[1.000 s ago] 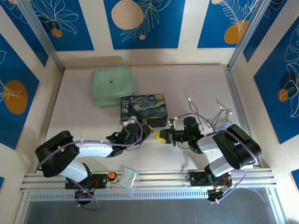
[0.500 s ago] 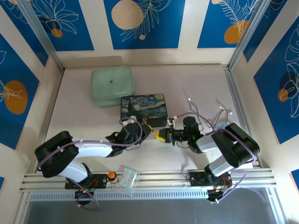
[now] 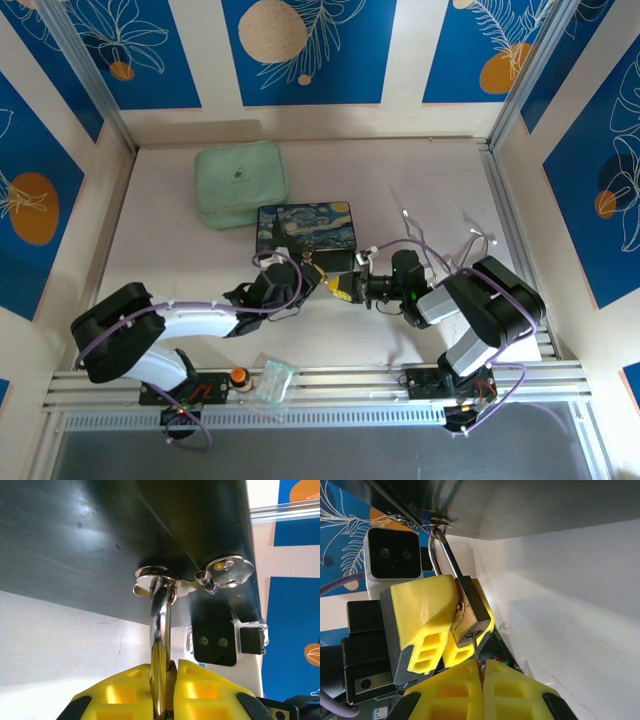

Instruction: Unlock a padlock with a key

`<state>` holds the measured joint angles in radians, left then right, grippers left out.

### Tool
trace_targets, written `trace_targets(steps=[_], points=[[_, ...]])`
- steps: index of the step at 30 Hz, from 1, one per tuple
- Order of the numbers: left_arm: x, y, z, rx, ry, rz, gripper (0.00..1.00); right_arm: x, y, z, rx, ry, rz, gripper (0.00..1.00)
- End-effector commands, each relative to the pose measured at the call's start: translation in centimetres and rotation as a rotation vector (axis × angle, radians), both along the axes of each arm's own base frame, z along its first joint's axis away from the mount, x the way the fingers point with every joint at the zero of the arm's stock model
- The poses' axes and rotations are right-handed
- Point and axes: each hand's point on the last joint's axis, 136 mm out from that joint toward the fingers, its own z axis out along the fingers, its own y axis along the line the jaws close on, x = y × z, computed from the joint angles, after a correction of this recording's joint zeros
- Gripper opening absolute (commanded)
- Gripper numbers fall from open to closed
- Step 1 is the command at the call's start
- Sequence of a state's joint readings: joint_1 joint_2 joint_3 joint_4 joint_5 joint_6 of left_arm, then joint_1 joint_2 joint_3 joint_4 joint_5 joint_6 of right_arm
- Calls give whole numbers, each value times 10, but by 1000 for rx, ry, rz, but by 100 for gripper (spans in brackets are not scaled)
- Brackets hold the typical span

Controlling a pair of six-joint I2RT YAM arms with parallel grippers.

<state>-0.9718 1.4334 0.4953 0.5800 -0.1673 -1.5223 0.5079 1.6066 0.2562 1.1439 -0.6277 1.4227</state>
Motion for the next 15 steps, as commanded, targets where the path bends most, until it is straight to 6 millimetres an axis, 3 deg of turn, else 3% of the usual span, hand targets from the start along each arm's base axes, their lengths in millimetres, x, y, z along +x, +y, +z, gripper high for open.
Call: trace_targets(steps=[1,15], points=[[0,-13,37,-130,-62,-22,0,18,2,16,48,-66,-53,0],[-8,-27,52,-237,-41,-83,0,27,3,10,91,-73,30,0]])
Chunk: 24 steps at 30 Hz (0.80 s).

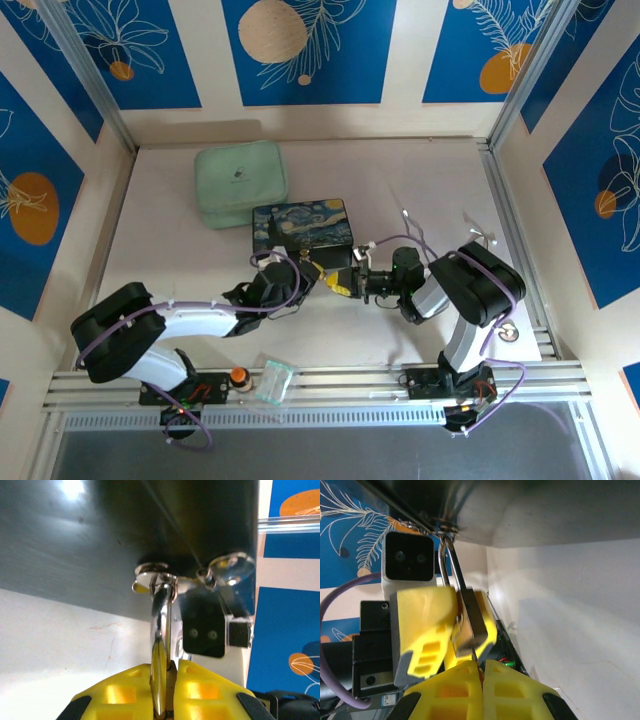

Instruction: Unlock a padlock with a key

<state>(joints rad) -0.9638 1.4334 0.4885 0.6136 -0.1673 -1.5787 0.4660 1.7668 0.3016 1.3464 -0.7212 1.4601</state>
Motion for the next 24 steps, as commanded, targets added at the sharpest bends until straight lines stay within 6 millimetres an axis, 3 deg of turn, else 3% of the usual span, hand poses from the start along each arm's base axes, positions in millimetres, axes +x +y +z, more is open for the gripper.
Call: trace_targets(steps=[1,15,20,24], points=[[-11,-27,50,-191,-76,-110,0,14,0,7,29,-37,-4,0],[-10,-31,42,-186,-61,-141,0,10,-3,7,27,26,53,0],[-10,-27,33,-158,-41,-127,0,8,-6,2,-11,30,9,17],[-8,-18,23,-114,-25,-91,0,5,-12,0,-35,31,-15,24]])
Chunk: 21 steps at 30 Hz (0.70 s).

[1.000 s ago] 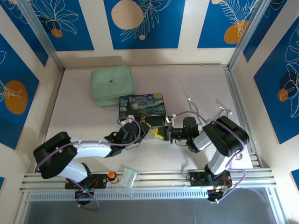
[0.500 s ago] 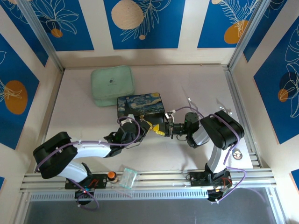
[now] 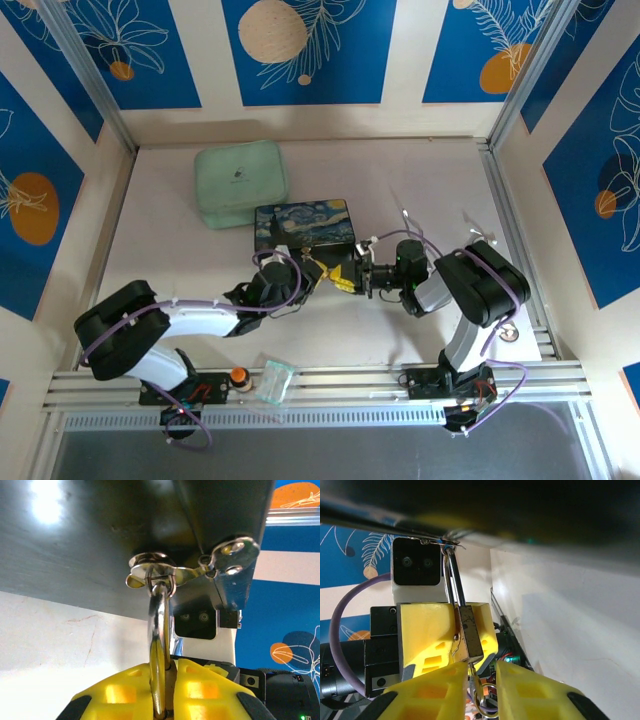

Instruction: Unlock a padlock with a key

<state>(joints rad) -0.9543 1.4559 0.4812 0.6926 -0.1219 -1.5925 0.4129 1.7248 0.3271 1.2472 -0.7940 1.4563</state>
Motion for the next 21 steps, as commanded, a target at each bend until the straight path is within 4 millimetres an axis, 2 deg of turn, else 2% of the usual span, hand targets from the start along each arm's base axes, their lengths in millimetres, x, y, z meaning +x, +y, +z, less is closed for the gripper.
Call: trace_targets(steps=[1,8,12,16,21], points=[[-7,-8,17,-48,-22,-50,0,-2,-5,-4,-39,-1,-38,25],[2,3,11,-9,-11,-4,0,-17,-15,-8,-102,18,-27,26],[6,3,11,-5,-14,8,0,-28,-21,-12,-148,34,-23,18],[7,0,15,-27,-21,6,0,-32,-26,-17,-218,47,-15,15],[8,-5,18,-30,-23,-9,0,-29,-23,-4,-243,-7,-18,9]])
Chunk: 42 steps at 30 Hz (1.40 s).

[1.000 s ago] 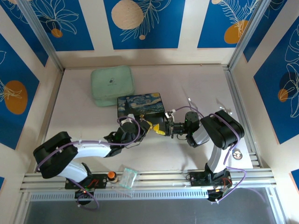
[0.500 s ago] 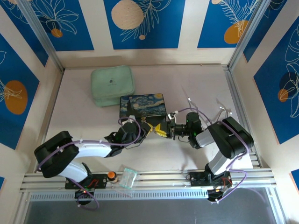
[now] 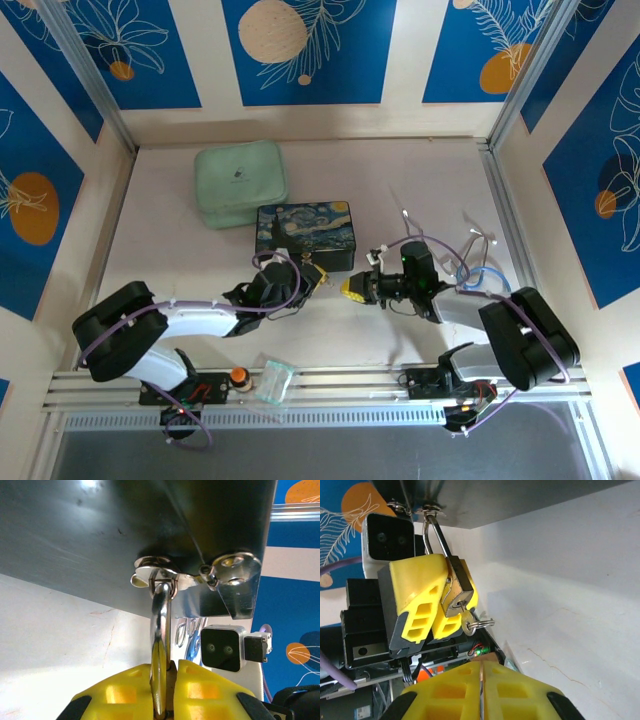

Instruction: Unlock a padlock with a key

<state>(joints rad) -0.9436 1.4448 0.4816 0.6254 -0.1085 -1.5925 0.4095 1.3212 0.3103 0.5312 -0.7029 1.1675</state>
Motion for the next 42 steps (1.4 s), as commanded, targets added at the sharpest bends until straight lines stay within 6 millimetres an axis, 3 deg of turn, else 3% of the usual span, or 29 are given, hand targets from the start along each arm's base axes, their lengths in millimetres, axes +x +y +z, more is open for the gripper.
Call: trace_targets(steps=[1,11,17,23,28,42], points=[[10,-12,29,-75,-58,-8,0,0,0,3,-51,-21,2,9],[7,-17,34,-125,-52,-27,0,6,20,13,-99,-87,43,9],[5,-16,35,-114,-53,-31,0,12,20,14,-128,-108,25,9],[7,-11,34,-103,-57,-12,0,1,7,-6,-307,-131,8,9],[6,-13,35,-95,-56,-25,0,-5,7,-12,-335,-146,22,9],[-8,-26,27,-132,-21,-68,0,24,38,14,-280,-255,-8,8]])
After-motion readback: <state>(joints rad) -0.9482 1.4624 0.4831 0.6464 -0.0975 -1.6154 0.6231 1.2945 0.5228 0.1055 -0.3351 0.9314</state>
